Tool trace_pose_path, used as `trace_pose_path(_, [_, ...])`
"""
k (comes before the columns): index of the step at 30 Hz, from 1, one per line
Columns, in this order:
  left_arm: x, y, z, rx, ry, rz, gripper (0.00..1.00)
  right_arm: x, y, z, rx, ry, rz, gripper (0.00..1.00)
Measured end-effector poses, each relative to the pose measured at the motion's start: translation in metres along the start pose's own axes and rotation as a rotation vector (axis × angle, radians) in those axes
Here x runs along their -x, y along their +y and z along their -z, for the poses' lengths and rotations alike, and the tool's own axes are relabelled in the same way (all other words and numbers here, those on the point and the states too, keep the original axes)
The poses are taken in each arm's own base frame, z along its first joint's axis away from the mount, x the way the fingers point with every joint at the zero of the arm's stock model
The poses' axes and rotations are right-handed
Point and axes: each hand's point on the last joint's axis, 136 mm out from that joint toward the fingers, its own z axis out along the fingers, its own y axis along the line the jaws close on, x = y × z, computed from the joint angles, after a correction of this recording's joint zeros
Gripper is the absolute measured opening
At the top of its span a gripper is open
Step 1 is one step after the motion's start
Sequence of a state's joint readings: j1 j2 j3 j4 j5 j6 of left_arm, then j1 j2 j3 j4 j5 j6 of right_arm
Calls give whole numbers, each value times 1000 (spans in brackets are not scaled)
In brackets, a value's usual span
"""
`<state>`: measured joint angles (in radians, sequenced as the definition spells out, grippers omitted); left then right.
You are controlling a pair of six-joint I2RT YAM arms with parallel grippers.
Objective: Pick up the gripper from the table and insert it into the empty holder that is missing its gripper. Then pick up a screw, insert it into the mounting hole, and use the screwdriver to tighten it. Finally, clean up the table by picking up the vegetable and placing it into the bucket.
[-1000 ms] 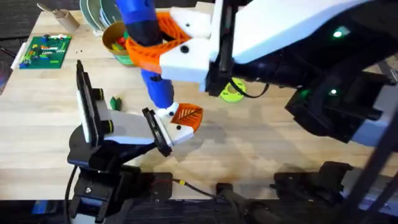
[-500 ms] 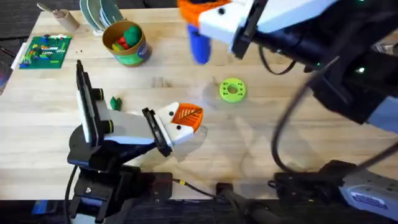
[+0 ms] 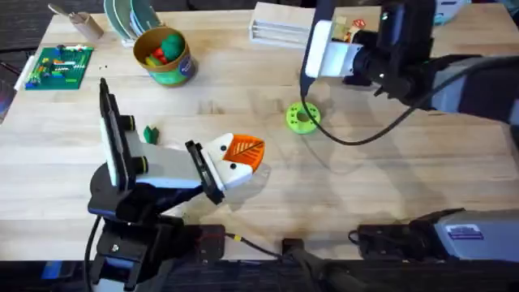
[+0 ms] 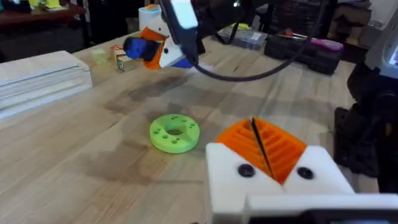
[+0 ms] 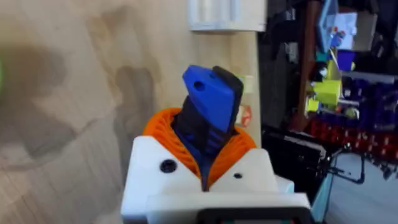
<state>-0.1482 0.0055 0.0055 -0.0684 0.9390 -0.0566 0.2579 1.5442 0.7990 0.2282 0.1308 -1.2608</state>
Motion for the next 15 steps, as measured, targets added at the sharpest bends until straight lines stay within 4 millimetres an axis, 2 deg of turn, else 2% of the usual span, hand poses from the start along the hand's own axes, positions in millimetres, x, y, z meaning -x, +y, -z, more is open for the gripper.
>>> trace_pose_path(1, [0, 0, 0, 0, 0, 0, 4, -2, 7, -5, 17, 9, 27, 25])
trace_pose_path(2, [0, 0, 0, 0, 0, 0, 4, -8, 30, -18, 84, 29, 86, 25])
trace_pose_path(6, [0, 0, 0, 0, 0, 0, 4, -15, 62, -22, 198, 59, 150, 33])
trace_pose_path(7, [0, 0, 0, 0, 0, 0, 4, -17, 69, -20, 228, 66, 161, 98])
trace_pose_path(9, [0, 0, 0, 0, 0, 0, 4, -17, 74, -18, 250, 77, 173, 334])
trace_pose_path(13, [0, 0, 0, 0, 0, -1, 18, -12, 62, -15, 229, 72, 187, 912])
trace_pose_path(14, [0, 0, 0, 0, 0, -3, 77, -11, 59, -14, 224, 71, 185, 959])
trace_pose_path(15, [0, 0, 0, 0, 0, -4, 196, -11, 60, -13, 228, 71, 187, 969])
